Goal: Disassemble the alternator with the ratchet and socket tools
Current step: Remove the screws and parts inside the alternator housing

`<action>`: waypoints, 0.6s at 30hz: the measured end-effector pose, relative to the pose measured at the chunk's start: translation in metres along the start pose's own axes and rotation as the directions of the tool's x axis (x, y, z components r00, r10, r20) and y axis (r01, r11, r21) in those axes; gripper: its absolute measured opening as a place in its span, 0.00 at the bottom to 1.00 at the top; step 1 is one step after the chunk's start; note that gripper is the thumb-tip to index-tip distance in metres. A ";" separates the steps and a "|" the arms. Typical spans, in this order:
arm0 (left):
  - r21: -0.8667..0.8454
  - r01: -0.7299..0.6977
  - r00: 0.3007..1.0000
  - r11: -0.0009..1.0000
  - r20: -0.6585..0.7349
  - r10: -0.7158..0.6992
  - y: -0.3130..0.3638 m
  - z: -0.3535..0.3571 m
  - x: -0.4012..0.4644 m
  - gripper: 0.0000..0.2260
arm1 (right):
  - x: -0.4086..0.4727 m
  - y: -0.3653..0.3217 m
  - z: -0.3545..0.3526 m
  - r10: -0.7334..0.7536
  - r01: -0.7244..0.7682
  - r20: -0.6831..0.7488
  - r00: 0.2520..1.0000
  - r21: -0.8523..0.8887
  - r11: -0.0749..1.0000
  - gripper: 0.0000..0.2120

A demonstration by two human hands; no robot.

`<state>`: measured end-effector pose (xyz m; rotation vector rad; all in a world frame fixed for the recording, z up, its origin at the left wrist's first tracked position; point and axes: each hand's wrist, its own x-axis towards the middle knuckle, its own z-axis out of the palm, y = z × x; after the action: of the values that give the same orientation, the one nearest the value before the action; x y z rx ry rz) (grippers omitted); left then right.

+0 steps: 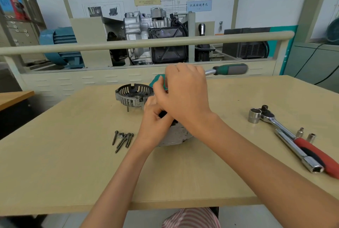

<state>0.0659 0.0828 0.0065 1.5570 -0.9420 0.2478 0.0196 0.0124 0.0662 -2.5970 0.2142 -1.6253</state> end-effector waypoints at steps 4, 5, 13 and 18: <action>0.021 -0.016 0.996 1.000 0.092 0.014 0.001 -0.006 0.000 0.14 | 0.009 0.007 0.000 -0.002 -0.010 0.022 1.000 0.554 0.832 0.18; 0.032 -0.022 0.994 0.999 0.110 0.018 0.000 -0.007 0.000 0.16 | 0.009 0.007 0.001 0.013 -0.029 0.030 0.999 0.642 0.766 0.19; 0.044 -0.064 0.998 0.997 -0.019 0.065 -0.003 0.001 -0.001 0.12 | 0.003 0.007 0.000 -0.018 0.024 -0.024 1.000 0.287 0.957 0.13; 0.007 -0.014 1.000 1.000 -0.025 0.014 0.001 0.002 -0.001 0.09 | -0.002 0.001 0.000 0.010 -0.011 -0.020 1.000 -0.055 0.998 0.09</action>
<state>0.0640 0.0810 0.0064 1.5506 -0.9330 0.2801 0.0184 0.0120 0.0646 -2.6164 0.2770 -1.6658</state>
